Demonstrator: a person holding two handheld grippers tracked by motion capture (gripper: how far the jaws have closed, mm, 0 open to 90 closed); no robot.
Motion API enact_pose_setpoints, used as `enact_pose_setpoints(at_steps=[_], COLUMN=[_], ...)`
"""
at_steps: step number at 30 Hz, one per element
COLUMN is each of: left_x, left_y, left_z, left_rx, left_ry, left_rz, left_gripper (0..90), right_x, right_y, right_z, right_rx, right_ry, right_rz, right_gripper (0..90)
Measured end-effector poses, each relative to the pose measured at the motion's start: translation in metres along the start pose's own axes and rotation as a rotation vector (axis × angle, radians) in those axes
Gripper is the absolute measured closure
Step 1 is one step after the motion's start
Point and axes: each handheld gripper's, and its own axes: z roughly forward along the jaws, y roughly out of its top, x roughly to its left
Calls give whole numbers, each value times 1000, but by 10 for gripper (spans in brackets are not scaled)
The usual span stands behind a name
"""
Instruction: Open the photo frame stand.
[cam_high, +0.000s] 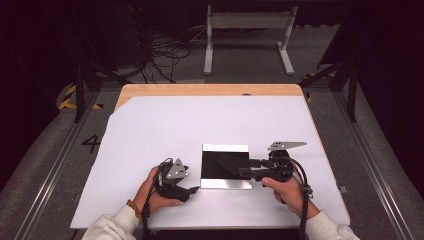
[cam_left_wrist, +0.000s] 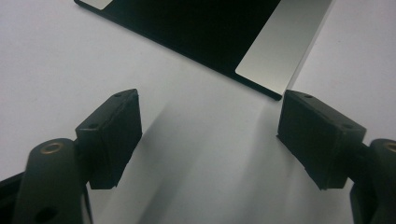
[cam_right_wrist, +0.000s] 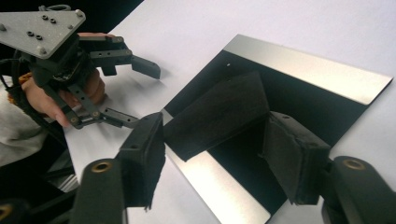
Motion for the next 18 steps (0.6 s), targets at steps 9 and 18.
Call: enact_pose_setpoints(at_steps=[9, 18], left_x=[0, 0], left_y=[-1, -1], left_z=[-1, -1], left_rx=[2, 3], left_ry=[-1, -1], left_rz=[-2, 3], left_gripper=[214, 211], right_x=[0, -4], right_y=[-4, -2], right_z=[-1, -6], right_rx=[30, -23], right_ry=[31, 31], right_rz=[27, 55], right_gripper=[492, 464])
